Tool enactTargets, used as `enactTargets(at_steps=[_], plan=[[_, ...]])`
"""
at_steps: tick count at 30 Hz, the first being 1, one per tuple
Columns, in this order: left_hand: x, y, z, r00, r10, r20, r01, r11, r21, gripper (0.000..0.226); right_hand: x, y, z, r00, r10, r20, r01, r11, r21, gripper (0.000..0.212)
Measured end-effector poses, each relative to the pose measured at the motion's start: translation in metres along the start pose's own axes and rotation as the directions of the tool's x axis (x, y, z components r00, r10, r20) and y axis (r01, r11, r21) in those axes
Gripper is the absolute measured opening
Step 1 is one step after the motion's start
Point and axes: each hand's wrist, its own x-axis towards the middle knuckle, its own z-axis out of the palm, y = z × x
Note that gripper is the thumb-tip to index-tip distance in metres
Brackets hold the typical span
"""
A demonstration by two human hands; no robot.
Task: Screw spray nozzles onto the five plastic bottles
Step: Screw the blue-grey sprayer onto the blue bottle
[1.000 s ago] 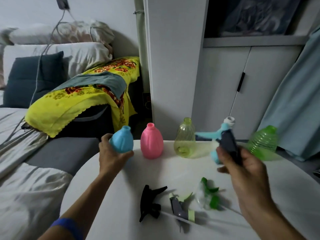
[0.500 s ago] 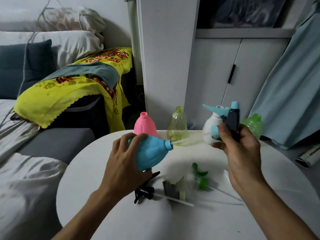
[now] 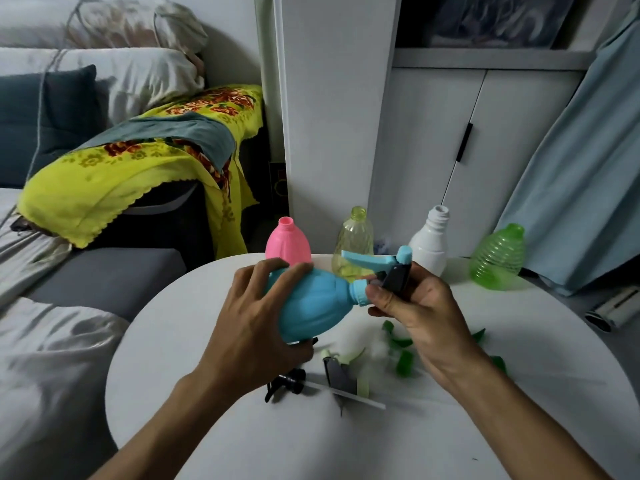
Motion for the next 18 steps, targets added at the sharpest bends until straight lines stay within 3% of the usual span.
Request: enactTargets(at_steps=[7, 11, 13, 16, 18], plan=[[0.001, 0.003, 0.002, 1.000, -0.020, 0.015, 0.021, 0.999, -0.036, 0.095, 0.000, -0.001, -0.001, 0.998, -0.054, 0.019, 0.055, 0.998, -0.024, 0.020], [0.000, 0.006, 0.004, 1.000, -0.007, 0.004, 0.007, 0.999, -0.048, 0.094, -0.002, -0.003, 0.002, 0.990, -0.083, -0.114, 0.073, 0.994, -0.085, 0.049], [0.000, 0.009, 0.004, 1.000, -0.011, 0.014, 0.012, 0.998, -0.057, 0.094, -0.006, -0.004, 0.004, 0.971, -0.175, -0.164, 0.147, 0.975, -0.169, 0.054], [0.001, 0.011, 0.004, 0.999, -0.024, 0.026, 0.027, 0.995, -0.095, 0.094, -0.010, -0.008, 0.005, 0.941, -0.311, -0.131, 0.255, 0.909, -0.330, 0.033], [0.002, 0.009, 0.002, 0.999, -0.043, 0.026, 0.046, 0.990, -0.131, 0.095, -0.008, -0.013, -0.001, 0.944, -0.324, -0.063, 0.268, 0.864, -0.426, 0.014]])
